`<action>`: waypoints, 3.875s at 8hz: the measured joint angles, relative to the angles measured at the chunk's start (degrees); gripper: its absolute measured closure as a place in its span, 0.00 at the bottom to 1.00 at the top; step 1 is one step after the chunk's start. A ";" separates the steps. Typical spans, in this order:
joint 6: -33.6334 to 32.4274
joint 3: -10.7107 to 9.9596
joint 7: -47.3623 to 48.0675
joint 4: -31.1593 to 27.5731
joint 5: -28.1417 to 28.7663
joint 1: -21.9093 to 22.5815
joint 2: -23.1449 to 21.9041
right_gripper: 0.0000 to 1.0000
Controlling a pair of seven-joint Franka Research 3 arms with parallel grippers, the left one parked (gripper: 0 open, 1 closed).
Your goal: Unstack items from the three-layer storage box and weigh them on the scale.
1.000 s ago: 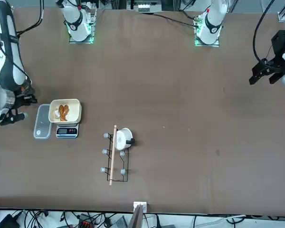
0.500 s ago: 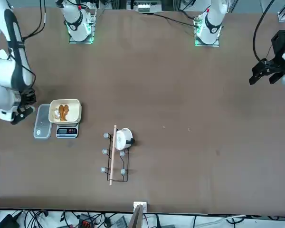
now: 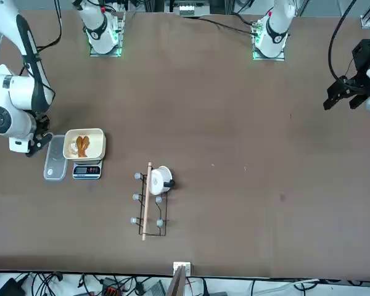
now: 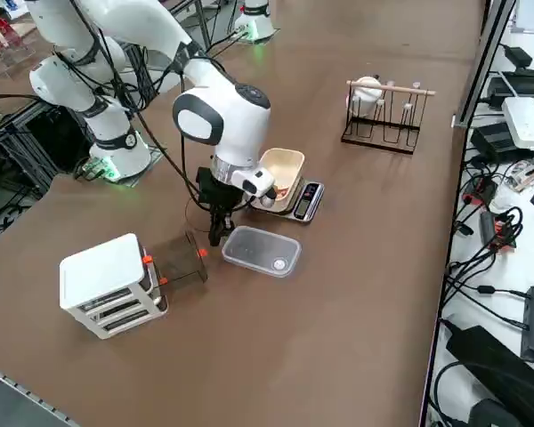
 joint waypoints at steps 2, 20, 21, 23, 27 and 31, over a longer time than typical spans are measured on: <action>-0.19 -0.05 -0.35 -0.58 -1.62 -1.40 -0.13 0.98; -2.62 0.21 -1.56 -2.87 -6.64 -11.62 -0.18 0.98; -2.55 0.91 -1.38 -2.49 -5.24 -11.62 -0.32 0.97; -2.77 4.17 -1.36 -0.50 -0.08 -11.45 -0.77 0.91; -2.37 5.28 -1.43 2.14 -4.18 -11.06 1.92 0.51; -0.77 4.28 -1.41 2.73 -7.23 -14.07 6.51 0.53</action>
